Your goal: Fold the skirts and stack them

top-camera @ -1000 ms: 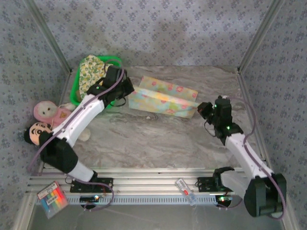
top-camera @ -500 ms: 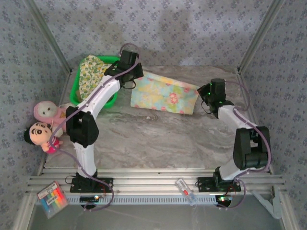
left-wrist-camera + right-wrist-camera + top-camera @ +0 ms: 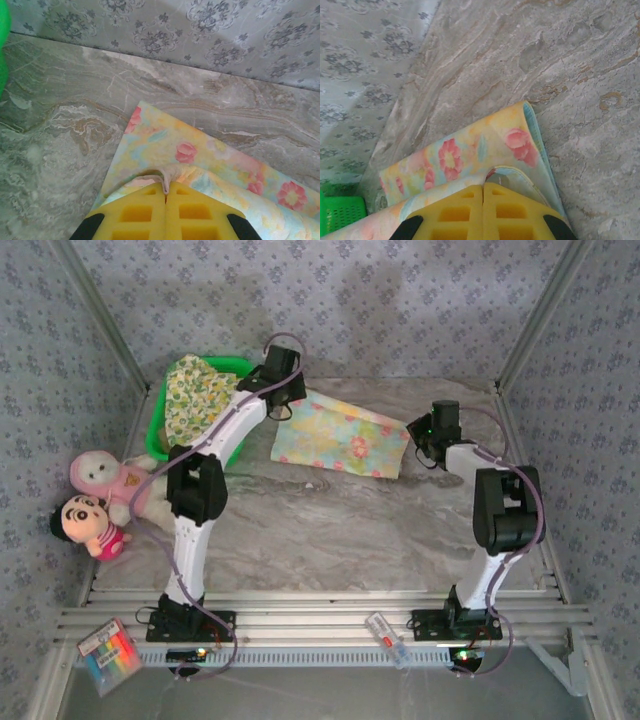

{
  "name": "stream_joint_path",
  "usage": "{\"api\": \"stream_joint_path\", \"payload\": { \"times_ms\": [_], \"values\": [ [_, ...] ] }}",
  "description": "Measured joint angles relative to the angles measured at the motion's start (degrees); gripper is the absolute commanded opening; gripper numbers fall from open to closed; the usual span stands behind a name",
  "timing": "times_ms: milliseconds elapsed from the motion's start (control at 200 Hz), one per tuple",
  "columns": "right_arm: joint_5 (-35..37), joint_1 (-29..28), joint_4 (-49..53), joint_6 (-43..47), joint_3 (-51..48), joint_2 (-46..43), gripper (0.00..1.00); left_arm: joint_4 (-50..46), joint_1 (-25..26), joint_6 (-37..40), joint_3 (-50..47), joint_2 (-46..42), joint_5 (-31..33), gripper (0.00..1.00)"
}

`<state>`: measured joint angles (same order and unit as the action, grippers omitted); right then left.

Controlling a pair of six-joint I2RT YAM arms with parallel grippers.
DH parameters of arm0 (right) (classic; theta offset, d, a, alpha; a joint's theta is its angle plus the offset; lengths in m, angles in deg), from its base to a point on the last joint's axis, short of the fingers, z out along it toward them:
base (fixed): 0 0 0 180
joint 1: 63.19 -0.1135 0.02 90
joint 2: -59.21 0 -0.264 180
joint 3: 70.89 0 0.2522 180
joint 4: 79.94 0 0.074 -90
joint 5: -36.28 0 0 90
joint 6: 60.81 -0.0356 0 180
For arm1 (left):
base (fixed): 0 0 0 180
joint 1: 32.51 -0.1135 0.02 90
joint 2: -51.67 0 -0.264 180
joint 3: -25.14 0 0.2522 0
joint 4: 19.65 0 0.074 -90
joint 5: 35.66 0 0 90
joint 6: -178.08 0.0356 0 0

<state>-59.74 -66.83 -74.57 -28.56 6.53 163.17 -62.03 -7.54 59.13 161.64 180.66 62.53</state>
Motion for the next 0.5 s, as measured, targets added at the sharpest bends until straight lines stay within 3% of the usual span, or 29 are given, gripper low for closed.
{"api": "stream_joint_path", "payload": {
  "times_ms": [185,240,365,440,500],
  "values": [
    [-1.4,0.8,0.2,0.4,3.0,4.7,0.00,-0.8,-0.2,0.3,6.8,5.6,0.0,0.01],
    [-2.1,1.1,0.2,0.4,4.6,6.2,0.00,-1.3,-0.3,0.5,9.6,7.4,0.0,0.06],
    [-3.5,1.9,0.2,0.9,8.3,9.6,0.04,-1.7,-0.3,1.6,15.5,11.5,-0.2,0.33],
    [-3.7,2.3,0.2,0.9,9.1,10.5,0.15,-2.2,-0.6,2.4,19.3,14.2,-1.4,0.56],
    [-3.5,2.5,0.5,1.1,9.1,10.5,0.32,-3.7,-0.6,3.1,23.5,16.8,-2.6,0.71]
  ]
}}
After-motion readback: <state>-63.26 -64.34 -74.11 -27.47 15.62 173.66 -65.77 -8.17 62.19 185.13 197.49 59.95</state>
